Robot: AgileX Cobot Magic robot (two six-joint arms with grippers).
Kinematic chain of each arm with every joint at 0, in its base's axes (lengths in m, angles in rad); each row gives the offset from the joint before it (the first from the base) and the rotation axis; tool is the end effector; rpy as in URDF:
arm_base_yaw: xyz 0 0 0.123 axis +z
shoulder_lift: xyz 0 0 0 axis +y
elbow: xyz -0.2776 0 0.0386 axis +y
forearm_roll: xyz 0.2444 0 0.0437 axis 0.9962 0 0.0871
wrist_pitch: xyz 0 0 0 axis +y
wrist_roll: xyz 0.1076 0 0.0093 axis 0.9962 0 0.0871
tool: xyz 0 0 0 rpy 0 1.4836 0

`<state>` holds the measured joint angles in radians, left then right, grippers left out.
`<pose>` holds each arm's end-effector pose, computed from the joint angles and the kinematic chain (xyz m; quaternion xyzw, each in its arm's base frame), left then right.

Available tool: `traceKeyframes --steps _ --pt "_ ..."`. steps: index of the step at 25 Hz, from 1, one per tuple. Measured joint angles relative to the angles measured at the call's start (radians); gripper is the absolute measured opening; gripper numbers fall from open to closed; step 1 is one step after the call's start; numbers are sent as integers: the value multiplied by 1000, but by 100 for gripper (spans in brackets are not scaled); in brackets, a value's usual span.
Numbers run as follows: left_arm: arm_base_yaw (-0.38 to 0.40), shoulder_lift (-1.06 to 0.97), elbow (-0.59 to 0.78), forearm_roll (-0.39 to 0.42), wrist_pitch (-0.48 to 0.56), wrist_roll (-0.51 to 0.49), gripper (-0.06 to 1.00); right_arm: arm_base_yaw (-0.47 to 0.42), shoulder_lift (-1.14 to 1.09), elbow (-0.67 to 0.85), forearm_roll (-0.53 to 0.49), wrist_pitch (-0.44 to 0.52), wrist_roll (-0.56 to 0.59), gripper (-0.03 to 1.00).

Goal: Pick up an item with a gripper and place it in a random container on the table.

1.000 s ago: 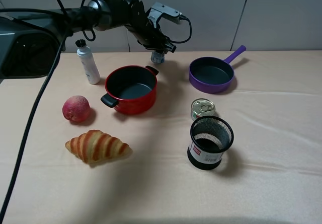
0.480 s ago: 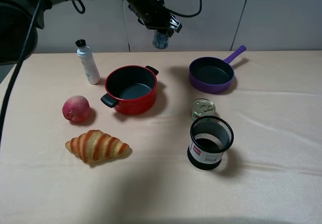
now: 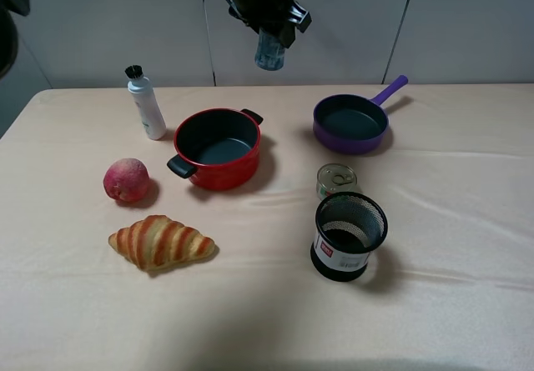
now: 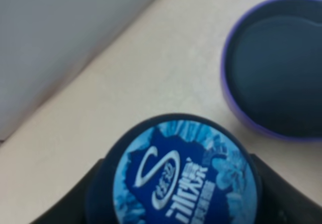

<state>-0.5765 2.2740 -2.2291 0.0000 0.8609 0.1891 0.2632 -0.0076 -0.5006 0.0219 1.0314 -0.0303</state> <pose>0.4433 -0.2882 0.2635 0.3474 0.8628 -0.0707 0.3604 0.0113 0.0051 0.2709 -0.1236 0.8341 0.0733 0.5325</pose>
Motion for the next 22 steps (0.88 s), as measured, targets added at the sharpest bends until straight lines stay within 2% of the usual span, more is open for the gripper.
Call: traceKeyframes --steps 6,15,22 --pt "-51 -53 0 0 73 34 53 0 0 0 1 0 0 69" --pt "-150 -72 -3 -62 90 64 53 0 0 0 0 0 0 69" --pt "-231 -100 25 -74 117 70 53 0 0 0 0 0 0 69"
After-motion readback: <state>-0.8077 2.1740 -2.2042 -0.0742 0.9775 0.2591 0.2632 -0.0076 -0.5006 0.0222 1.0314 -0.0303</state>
